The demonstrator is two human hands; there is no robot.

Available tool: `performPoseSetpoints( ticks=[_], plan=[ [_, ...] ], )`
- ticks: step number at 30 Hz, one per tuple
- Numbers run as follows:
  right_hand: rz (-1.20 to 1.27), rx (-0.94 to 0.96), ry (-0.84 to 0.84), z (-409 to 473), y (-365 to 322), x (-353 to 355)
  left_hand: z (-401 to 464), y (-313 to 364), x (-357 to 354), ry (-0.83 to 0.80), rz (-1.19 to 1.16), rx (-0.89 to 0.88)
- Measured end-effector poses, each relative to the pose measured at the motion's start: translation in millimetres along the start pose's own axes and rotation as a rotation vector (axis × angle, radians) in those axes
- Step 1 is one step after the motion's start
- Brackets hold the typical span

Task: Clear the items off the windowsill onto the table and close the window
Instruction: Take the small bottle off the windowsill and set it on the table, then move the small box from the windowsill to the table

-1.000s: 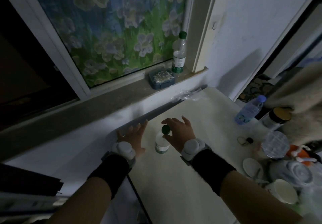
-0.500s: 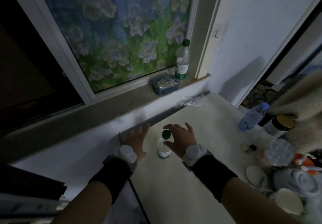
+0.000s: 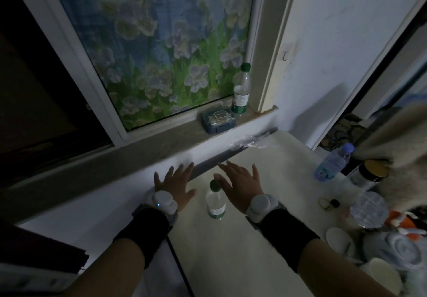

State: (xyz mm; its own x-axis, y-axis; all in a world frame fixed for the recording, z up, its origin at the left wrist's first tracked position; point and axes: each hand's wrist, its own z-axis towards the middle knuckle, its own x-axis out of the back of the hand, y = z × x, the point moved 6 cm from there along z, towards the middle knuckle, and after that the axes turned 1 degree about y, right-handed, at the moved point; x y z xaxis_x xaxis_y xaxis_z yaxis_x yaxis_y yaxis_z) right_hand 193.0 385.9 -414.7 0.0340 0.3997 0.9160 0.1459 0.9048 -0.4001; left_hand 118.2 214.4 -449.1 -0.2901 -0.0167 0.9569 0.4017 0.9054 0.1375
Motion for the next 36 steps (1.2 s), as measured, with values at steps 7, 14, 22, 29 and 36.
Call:
performPoseSetpoints(
  ticks=[7,14,22,29,36],
  plan=[
    [0.024,-0.139,-0.046,24.4,18.1,7.2,30.6,-2.1,13.3,0.043,-0.071,0.032],
    [0.047,-0.303,-0.112,65.1,51.0,7.4,84.8,0.0,11.7,0.022,-0.140,0.133],
    [0.076,-0.349,-0.163,133.3,70.8,6.4,156.3,9.8,26.7,0.033,-0.160,0.073],
    [0.067,-0.321,-0.164,182.9,80.5,5.0,213.0,6.2,38.9,0.092,-0.093,0.010],
    [0.070,-0.281,-0.138,209.5,90.7,-1.9,245.2,10.6,35.2,0.086,-0.112,-0.049]
  ],
)
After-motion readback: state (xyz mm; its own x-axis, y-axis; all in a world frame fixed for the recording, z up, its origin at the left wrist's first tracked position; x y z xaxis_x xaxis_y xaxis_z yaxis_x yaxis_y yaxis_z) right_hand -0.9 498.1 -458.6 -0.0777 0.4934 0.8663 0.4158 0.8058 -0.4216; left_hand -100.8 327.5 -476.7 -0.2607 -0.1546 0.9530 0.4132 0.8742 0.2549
